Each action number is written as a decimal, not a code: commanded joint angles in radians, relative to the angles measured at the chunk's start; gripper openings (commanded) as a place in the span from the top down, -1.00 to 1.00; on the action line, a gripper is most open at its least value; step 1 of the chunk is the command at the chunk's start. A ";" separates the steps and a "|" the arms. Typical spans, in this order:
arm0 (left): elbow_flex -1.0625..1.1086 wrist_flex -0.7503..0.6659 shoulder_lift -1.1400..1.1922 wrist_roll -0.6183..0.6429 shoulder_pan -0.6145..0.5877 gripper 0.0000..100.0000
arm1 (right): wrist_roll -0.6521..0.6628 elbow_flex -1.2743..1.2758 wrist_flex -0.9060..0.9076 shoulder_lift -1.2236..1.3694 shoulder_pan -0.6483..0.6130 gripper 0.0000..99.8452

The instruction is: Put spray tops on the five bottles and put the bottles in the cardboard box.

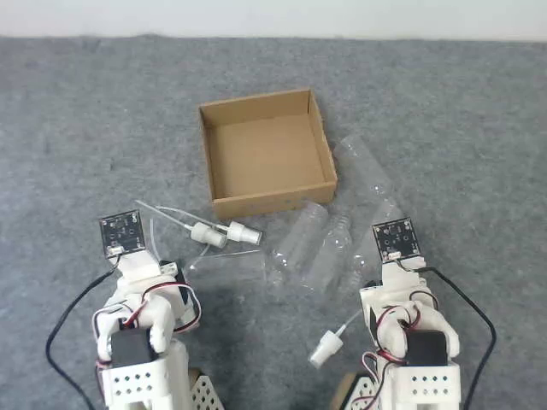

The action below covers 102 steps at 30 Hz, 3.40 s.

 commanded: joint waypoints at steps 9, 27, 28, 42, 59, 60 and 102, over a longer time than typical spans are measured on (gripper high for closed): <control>-0.013 0.005 -0.018 -0.006 -0.002 0.98 | 0.002 0.020 0.008 -0.015 -0.047 0.99; -0.013 0.005 -0.018 -0.006 -0.002 0.98 | 0.011 -0.170 0.047 -0.015 -0.062 0.98; -0.013 0.005 -0.018 -0.006 -0.002 0.98 | 0.011 -0.183 0.047 -0.015 -0.062 0.98; -0.013 0.005 -0.018 -0.006 -0.002 0.98 | 0.012 -0.569 0.030 -0.015 -0.062 0.98; -0.013 0.005 -0.018 -0.006 -0.002 0.98 | 0.301 -0.669 -0.260 0.133 -0.064 0.95; -0.013 0.005 -0.018 -0.006 -0.002 0.98 | 0.301 -0.694 -0.265 0.188 -0.064 0.92; -0.013 0.005 -0.018 -0.006 -0.002 0.98 | 0.222 -1.649 -0.134 1.802 -0.079 0.46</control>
